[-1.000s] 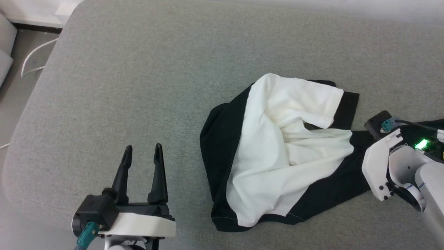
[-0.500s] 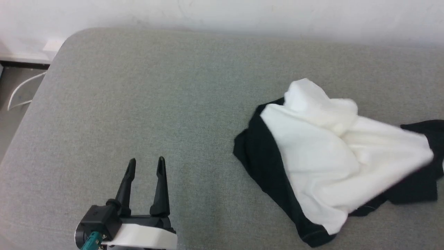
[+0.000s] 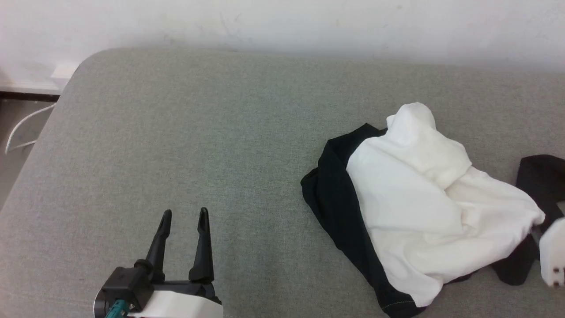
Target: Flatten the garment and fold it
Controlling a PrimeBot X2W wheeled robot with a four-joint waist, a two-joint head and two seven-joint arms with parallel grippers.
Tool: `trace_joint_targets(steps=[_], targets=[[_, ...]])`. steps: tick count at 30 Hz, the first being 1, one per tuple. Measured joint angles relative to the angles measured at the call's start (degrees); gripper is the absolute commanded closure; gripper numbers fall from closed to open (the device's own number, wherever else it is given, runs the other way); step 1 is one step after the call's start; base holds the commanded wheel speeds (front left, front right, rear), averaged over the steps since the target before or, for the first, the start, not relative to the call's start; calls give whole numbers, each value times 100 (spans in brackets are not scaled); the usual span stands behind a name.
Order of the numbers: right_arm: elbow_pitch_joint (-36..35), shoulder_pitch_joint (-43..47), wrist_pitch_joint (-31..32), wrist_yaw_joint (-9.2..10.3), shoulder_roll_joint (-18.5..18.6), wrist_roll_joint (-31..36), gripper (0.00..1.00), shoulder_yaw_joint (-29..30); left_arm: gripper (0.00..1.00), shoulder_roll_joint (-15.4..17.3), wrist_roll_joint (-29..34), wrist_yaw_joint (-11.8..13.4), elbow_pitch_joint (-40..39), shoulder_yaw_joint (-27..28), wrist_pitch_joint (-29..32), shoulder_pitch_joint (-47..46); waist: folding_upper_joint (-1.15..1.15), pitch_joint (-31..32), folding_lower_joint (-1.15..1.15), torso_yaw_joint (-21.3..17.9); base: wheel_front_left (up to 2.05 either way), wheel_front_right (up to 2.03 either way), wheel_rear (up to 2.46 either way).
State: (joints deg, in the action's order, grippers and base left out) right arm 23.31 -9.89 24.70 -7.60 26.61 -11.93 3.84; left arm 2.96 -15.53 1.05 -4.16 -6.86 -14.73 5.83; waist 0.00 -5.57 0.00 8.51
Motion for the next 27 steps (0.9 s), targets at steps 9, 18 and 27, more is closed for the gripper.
trace_joint_targets(steps=[9,18,27], targets=[[-1940,-590,1100,0,155,-706,0,-352,0,-1,-65,23,27,-105,0,87,0,213,0,-74,0,0,0],[-2482,-990,1550,5,-229,-1118,0,-1370,0,-1,155,52,30,-176,0,78,0,96,0,141,0,0,0],[-1046,-1553,1040,7,-965,-1168,0,-2399,0,-1,137,52,59,-333,0,-145,0,-192,0,485,0,0,0]])
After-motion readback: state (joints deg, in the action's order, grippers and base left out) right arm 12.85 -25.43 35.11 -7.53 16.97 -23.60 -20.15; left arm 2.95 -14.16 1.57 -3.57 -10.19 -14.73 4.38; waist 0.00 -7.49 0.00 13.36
